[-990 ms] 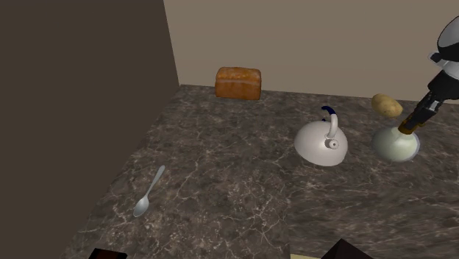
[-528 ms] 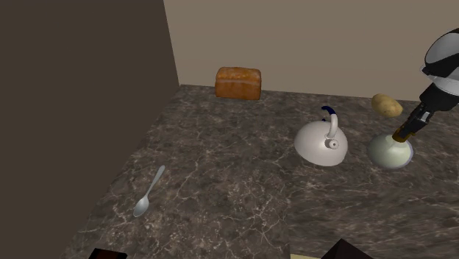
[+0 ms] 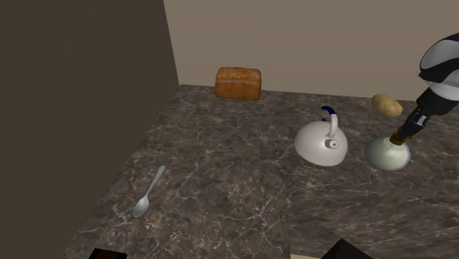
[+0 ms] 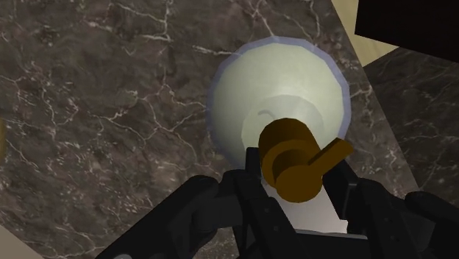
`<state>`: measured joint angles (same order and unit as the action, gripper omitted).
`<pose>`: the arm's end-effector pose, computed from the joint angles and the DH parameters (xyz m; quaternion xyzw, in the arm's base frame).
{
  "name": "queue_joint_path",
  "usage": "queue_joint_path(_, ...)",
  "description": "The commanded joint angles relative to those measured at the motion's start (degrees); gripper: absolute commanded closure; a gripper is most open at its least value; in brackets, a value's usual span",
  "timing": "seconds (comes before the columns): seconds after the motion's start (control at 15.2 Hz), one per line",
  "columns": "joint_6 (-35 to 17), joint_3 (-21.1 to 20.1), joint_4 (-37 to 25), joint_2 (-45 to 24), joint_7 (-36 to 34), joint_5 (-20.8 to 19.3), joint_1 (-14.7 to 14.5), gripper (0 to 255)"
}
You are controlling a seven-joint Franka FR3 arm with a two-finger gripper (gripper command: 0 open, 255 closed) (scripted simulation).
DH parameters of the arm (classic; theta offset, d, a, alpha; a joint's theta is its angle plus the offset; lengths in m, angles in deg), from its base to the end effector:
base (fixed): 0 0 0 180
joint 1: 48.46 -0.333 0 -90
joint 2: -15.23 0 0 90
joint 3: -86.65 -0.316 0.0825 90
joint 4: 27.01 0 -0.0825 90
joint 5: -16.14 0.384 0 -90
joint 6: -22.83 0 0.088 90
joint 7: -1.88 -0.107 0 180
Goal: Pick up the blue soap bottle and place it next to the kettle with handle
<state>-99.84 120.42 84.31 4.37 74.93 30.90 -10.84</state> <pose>0.2128 -0.5583 0.4053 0.9970 -0.0475 0.0617 0.0044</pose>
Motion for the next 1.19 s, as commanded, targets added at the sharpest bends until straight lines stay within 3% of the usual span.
queue_joint_path(0.0,0.0,0.0,0.0,0.0,0.0,0.0,0.0,255)
queue_joint_path(0.07,0.0,0.0,0.0,0.0,0.0,0.0,0.0,0)
queue_joint_path(0.4,0.0,0.0,0.0,0.0,0.0,0.0,0.0,0)
queue_joint_path(0.66,6.2,0.8,-3.7,3.3,-1.8,-2.8,-0.3,0)
queue_joint_path(1.12,6.2,0.8,-3.7,3.3,-1.8,-2.8,-0.2,0)
